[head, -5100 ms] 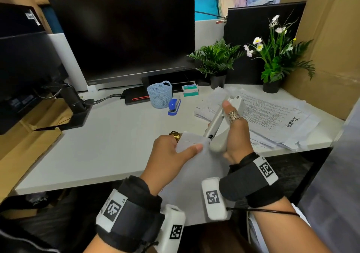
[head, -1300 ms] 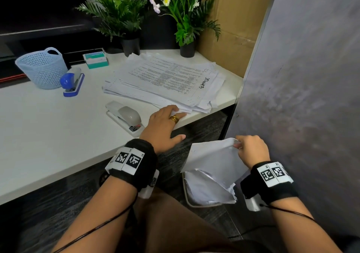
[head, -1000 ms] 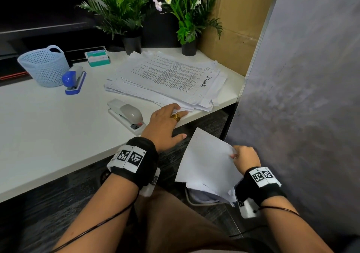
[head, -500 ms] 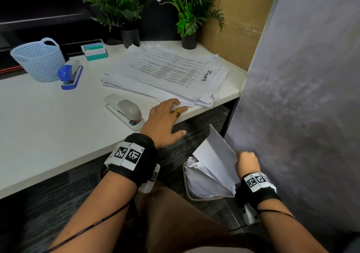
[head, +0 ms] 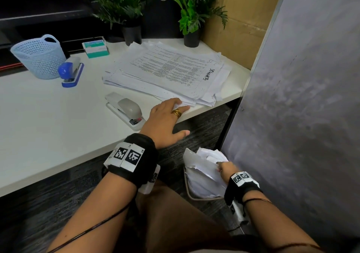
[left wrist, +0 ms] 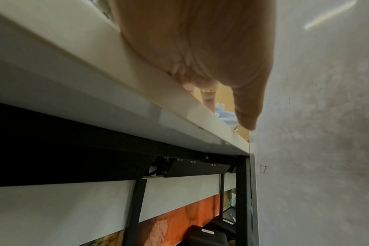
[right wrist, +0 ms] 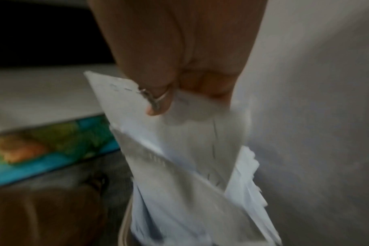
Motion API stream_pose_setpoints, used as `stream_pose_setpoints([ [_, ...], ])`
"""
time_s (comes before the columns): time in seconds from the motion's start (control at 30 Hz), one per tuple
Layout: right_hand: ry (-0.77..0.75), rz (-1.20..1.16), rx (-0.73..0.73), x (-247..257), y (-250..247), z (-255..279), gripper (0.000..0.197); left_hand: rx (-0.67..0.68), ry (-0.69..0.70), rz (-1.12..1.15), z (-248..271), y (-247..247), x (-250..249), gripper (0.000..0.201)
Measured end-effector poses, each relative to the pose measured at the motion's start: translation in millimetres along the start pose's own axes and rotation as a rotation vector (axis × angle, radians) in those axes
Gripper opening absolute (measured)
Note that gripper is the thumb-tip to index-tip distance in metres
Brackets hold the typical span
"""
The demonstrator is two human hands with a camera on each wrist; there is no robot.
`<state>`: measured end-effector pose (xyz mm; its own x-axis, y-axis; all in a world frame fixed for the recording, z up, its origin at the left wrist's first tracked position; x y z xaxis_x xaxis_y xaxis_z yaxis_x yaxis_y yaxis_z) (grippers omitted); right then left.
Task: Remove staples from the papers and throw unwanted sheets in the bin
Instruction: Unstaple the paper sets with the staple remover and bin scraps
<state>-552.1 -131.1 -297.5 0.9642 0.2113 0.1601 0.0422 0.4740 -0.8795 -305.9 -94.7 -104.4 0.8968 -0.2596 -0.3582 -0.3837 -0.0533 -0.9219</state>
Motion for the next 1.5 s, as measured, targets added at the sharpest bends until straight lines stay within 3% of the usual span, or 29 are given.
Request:
stream_pose_setpoints([
  [0.13,0.062,0.06,0.27,-10.3,50.8,-13.2,0.044,-0.004,0.007,-0.008,0.2,0.6,1.0,0.09],
  [0.27,0.109,-0.05,0.209,-9.0,47.3,-10.2,0.067,0.0,0.006,-0.005,-0.2,0.6,0.5,0.09],
  [0.37,0.034,-0.14,-0.011,0.4,14.8,-7.7,0.065,-0.004,0.004,-0.01,-1.3,0.0,0.3,0.091],
  [0.43,-0.024,-0.155,-0.22,13.8,-20.3,3.3,0.051,-0.003,0.006,-0.008,-1.1,-1.0,0.4,0.091],
  [0.53,-0.141,-0.195,-0.651,46.0,-85.9,35.0,0.031,-0.002,0.016,0.01,0.7,-1.7,-0.1,0.088],
  [0.6,-0.251,-0.299,-0.97,68.5,-130.4,59.7,0.033,-0.01,0.021,0.044,2.3,-3.0,-0.7,0.084],
  [0.67,-0.31,-0.37,-1.137,86.7,-168.8,74.2,0.027,-0.005,0.011,0.061,3.5,-3.6,-0.7,0.08],
  [0.73,-0.36,-0.369,-1.125,101.2,-199.7,72.0,0.017,-0.004,0.005,0.07,4.3,-3.9,-0.5,0.078],
  [0.77,-0.396,-0.31,-1.057,108.5,-212.6,67.2,0.024,-0.003,0.005,0.069,4.5,-4.4,-0.6,0.079],
  [0.87,-0.496,-0.061,-0.72,122.1,-226.8,39.7,0.051,-0.018,0.007,0.073,3.8,-5.0,-0.3,0.088],
  [0.93,-0.494,-0.038,-0.594,124.5,-223.4,28.7,0.042,-0.028,0.002,0.085,3.6,-5.6,-0.7,0.083],
  [1.03,-0.476,-0.217,-0.694,123.2,-220.9,25.1,0.028,-0.026,-0.015,0.097,3.4,-6.1,-0.5,0.074],
  [1.23,-0.481,-0.6,-0.833,126.5,-235.0,42.1,0.022,-0.009,-0.034,0.161,5.5,-9.3,-4.1,0.068],
  [1.3,-0.528,-0.652,-0.963,132.3,-242.6,58.0,0.031,-0.105,-0.077,0.361,7.2,-17.2,-8.8,0.061],
  [1.37,-0.567,-0.706,-1.034,140.2,-242.7,71.8,0.018,-0.265,-0.131,0.617,12.1,-30.3,-15.5,0.052],
  [1.5,-0.78,-0.739,-0.999,170.5,-225.6,102.2,0.029,-0.544,-0.209,1.104,24.5,-69.8,-39.3,0.068],
])
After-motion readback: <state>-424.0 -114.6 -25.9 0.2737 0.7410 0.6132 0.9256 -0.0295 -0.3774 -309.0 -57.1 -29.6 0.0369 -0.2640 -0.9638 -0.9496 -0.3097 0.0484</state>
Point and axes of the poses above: each hand's wrist, its own z-axis away from the middle knuckle, its own y-axis out of the palm, x = y × z, the point moved 3 cm from there along -z, towards the middle knuckle, and after that the axes turned 7 degrees about z, right-handed, at the moved point
